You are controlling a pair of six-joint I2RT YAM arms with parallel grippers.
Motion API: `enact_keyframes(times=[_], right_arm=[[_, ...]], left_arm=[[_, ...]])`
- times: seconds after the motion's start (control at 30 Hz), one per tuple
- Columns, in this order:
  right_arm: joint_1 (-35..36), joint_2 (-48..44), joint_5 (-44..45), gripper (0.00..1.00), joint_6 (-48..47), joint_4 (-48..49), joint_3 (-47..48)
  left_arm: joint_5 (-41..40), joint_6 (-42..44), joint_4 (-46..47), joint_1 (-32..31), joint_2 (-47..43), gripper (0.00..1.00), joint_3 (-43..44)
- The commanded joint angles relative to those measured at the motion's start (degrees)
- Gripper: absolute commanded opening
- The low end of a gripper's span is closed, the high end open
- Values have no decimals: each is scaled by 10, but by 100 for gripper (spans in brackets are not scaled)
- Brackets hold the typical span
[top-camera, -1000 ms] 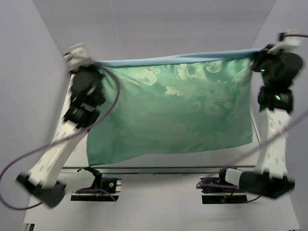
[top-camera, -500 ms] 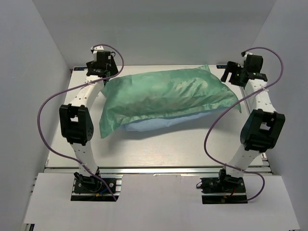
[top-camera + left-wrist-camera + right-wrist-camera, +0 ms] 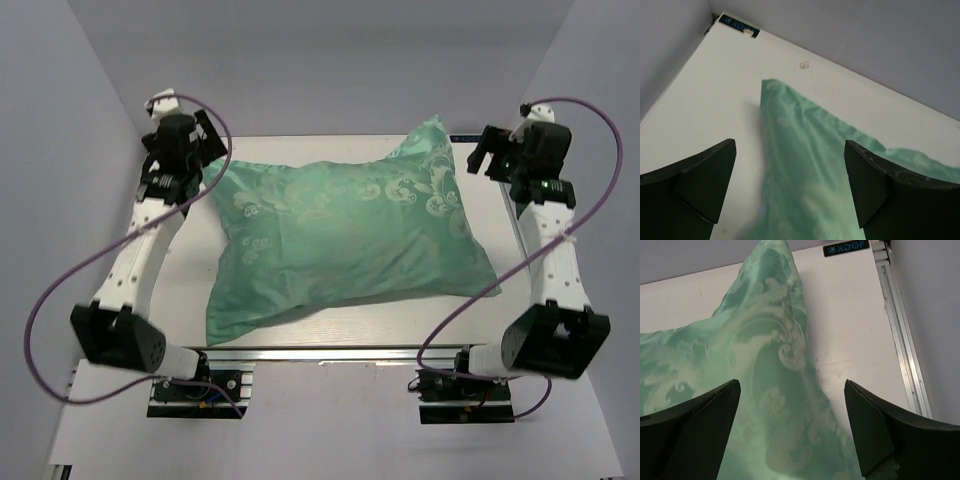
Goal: Put the pillow into the pillowcase
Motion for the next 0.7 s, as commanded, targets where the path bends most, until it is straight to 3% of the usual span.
enact_keyframes(times=[0.0,0.3,0.67], right_arm=[[-1,-65,47,89,22,24,-57],[-1,-180,56,89,122,38,-155],[-1,-223,21,89,122,50,-200]], left_arm=[[1,-38,-57,2,-116,98,-73],[-52,-100,-150,2,-273,98,-129],[-20,-109,-178,2,-281,98,-134]])
